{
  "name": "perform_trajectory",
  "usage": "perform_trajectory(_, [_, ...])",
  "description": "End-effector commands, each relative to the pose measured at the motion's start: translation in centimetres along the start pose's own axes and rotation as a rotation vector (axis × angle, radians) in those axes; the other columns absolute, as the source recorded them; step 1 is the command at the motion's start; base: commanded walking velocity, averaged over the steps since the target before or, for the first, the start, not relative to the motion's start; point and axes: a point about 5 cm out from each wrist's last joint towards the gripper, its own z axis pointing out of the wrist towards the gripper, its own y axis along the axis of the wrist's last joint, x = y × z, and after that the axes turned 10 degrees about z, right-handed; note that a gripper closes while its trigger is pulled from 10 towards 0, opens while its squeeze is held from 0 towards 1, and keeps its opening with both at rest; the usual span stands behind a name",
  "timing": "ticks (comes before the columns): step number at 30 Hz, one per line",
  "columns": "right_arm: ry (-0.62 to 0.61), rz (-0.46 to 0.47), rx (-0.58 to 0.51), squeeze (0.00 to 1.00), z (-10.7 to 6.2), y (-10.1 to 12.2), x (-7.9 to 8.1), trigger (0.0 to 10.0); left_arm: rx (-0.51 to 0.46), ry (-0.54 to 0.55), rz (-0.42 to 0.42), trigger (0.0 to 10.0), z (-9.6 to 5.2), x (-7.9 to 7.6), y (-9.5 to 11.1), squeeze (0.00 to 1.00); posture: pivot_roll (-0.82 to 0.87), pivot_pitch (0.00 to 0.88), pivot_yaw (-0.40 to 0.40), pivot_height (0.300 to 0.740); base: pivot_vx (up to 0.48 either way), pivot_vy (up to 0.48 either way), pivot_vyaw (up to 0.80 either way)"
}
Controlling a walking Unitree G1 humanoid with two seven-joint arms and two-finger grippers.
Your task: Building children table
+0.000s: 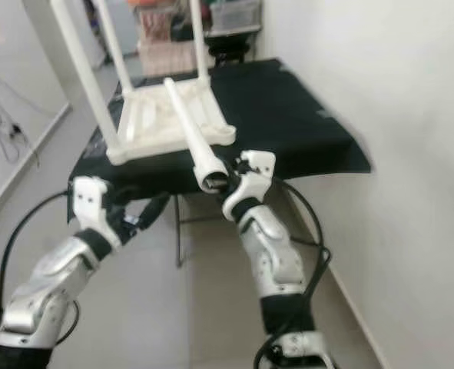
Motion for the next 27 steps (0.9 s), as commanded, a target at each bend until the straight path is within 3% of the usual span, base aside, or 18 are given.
perform_trajectory(1, [0.034, -0.003, -0.005, 0.0, 0.3, -0.4, 0.9, 10.0, 0.006, 0.04, 0.012, 10.0, -0.7, 1.1, -0.1, 0.0, -0.15, 0.01, 0.101, 0.74, 0.0, 0.0, 0.0])
perform_trajectory(16, [0.028, 0.057, -0.033, 0.0, 0.4, -0.3, 0.3, 10.0, -0.054, 0.132, -0.114, 10.0, -1.4, 2.9, -0.3, 0.0, -0.15, 0.025, 0.101, 0.74, 0.0, 0.0, 0.0])
perform_trajectory(21, [0.078, 0.079, -0.089, 0.0, 0.3, 1.0, 0.4, 10.0, -0.099, 0.14, -0.164, 10.0, -1.5, 3.2, 0.1, 0.0, -0.15, 0.024, 0.096, 0.74, 0.0, 0.0, 0.0])
perform_trajectory(22, [0.094, 0.076, -0.112, 0.0, 0.2, 1.7, 0.2, 10.0, -0.12, 0.14, -0.189, 10.0, -1.5, 3.3, 0.4, 0.35, -0.15, 0.023, 0.096, 0.74, 0.0, 0.0, 0.0])
perform_trajectory(23, [0.104, 0.073, -0.126, 0.0, 0.2, 2.2, 0.1, 10.0, -0.134, 0.139, -0.206, 10.0, -1.6, 3.4, 0.5, 0.35, -0.15, 0.023, 0.096, 0.74, 0.0, 0.0, 0.0])
perform_trajectory(24, [0.107, 0.073, -0.144, 0.0, 0.1, 2.8, -0.2, 10.0, -0.148, 0.139, -0.225, 10.0, -1.6, 3.6, 0.7, 1.0, -0.16, 0.023, 0.099, 0.74, 0.0, 0.0, 0.0])
perform_trajectory(27, [0.106, 0.076, -0.158, 0.0, 0.1, 3.2, -0.6, 10.0, -0.159, 0.141, -0.241, 10.0, -1.6, 3.7, 0.8, 1.0, -0.16, 0.023, 0.099, 0.74, 0.0, 0.0, 0.0])
